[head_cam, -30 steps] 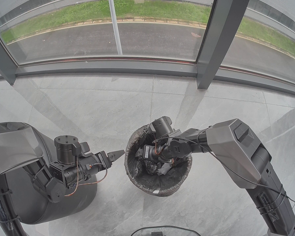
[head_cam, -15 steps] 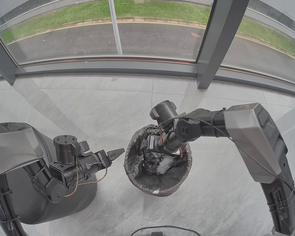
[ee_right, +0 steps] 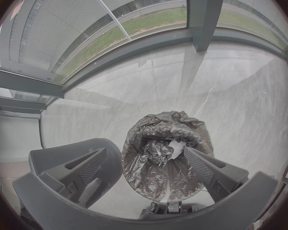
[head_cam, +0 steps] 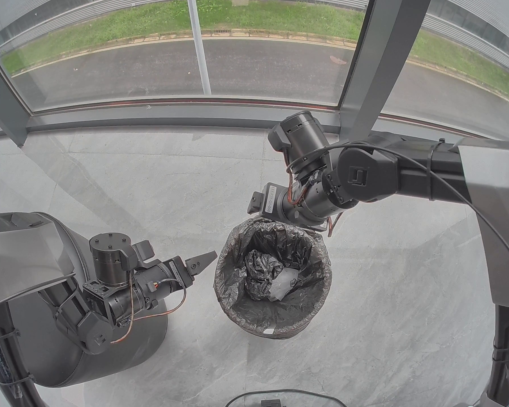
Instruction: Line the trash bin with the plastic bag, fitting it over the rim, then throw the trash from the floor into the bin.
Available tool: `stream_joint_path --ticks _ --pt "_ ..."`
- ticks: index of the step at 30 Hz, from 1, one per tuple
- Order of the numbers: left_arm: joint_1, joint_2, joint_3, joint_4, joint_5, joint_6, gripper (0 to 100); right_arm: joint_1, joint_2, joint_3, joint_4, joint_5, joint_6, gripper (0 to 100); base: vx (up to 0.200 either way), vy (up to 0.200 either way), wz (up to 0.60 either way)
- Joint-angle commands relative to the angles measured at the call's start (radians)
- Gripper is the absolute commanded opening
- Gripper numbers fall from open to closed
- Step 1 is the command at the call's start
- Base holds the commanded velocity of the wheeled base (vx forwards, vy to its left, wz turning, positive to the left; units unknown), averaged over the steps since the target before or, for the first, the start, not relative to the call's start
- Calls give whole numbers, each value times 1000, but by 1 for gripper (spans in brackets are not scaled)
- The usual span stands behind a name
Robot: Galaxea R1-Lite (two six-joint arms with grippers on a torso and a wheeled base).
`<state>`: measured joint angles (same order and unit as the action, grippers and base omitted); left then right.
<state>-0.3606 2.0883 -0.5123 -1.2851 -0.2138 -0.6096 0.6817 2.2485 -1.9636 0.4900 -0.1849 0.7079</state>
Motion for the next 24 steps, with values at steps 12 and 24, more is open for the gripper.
stream_joint_path --ticks 12,24 --pt "65 -352 -38 145 99 93 100 -56 -265 193 -100 -159 -130 100 0 0 0" --pt "71 -887 -218 928 225 105 100 -34 -376 437 -283 -321 -255 100 0 0 0"
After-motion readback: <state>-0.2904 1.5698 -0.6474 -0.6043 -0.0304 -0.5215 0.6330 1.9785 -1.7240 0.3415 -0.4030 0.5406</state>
